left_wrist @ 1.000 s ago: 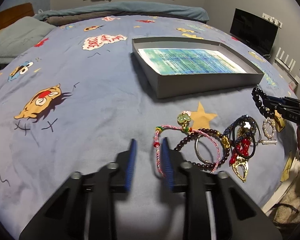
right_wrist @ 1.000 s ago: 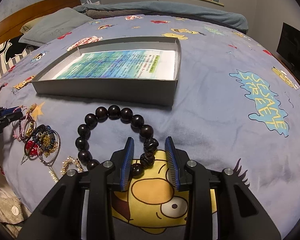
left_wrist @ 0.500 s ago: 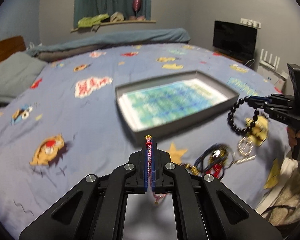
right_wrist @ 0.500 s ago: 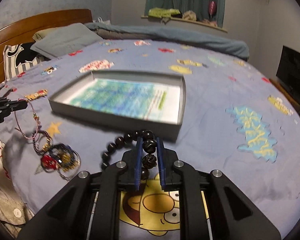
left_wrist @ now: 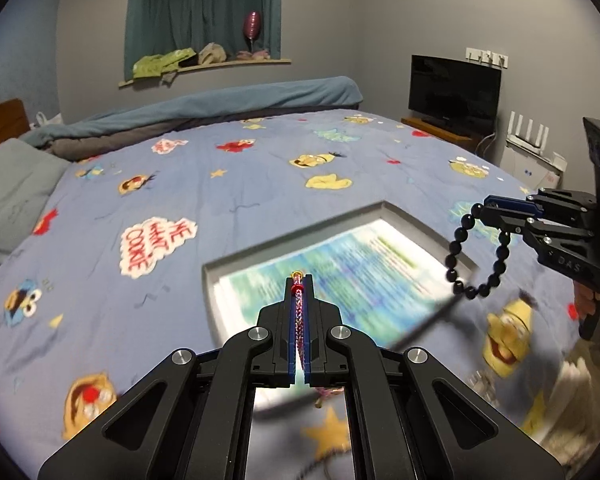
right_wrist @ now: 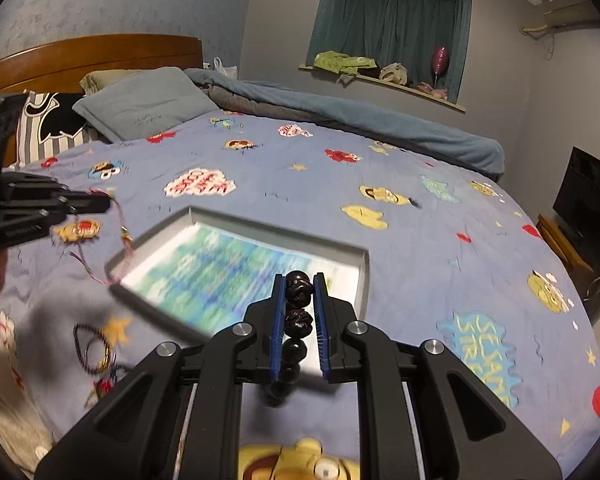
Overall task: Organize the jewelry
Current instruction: 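Carry both bracelets into the grey box and open both tools, then move both tools back to the jewelry pile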
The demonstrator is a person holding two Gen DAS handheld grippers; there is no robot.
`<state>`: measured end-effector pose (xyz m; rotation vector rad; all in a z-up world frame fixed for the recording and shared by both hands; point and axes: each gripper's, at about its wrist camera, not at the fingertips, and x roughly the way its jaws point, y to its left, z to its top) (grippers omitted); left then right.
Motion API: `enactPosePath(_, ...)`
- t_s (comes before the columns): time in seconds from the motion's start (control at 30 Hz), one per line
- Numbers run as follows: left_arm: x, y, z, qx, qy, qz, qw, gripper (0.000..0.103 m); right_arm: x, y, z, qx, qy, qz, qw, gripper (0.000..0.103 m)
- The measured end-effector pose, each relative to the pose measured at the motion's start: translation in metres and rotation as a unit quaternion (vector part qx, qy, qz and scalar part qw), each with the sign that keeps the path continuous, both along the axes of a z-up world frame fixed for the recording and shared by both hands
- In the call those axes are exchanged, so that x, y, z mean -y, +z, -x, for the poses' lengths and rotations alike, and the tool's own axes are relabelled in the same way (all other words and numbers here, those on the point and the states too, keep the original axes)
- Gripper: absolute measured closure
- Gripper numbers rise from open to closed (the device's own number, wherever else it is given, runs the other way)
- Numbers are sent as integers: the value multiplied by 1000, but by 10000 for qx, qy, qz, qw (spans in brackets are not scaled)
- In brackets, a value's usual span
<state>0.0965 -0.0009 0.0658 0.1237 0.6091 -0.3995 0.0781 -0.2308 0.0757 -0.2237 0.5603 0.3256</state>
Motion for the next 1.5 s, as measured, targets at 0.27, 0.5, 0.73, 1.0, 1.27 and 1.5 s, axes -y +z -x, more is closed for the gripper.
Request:
enactPosePath(0.27,21,-26,-88,-482,200,26,9986,100,-24,-15,-75,-235,-103,-53,9997,89)
enactPosePath(0.5,21,-56,-138,-1110,429,73,9929,100,-32,-40,-125,-636,-204,-198,9976,89)
enactPosePath(0.73,17,-82,-153,-1480,602,-252,9868,100,-17,-68,-148,-1136,-585,-16,9918,89)
enactPosePath(1.0,17,-89,-155,-1621,624,-336,9842,82,-2,-73,-151,-1296,-826,-121,9880,82)
enactPosePath(1.27,6,-65,-131,-1167,736,-112,9904,42,12,-51,-123,-1057,-844,-433,9899,44)
enactPosePath(1.5,-10,-40,-86,-651,935,-73,9935,15,33,-24,-82,-685,-941,-866,9894,6)
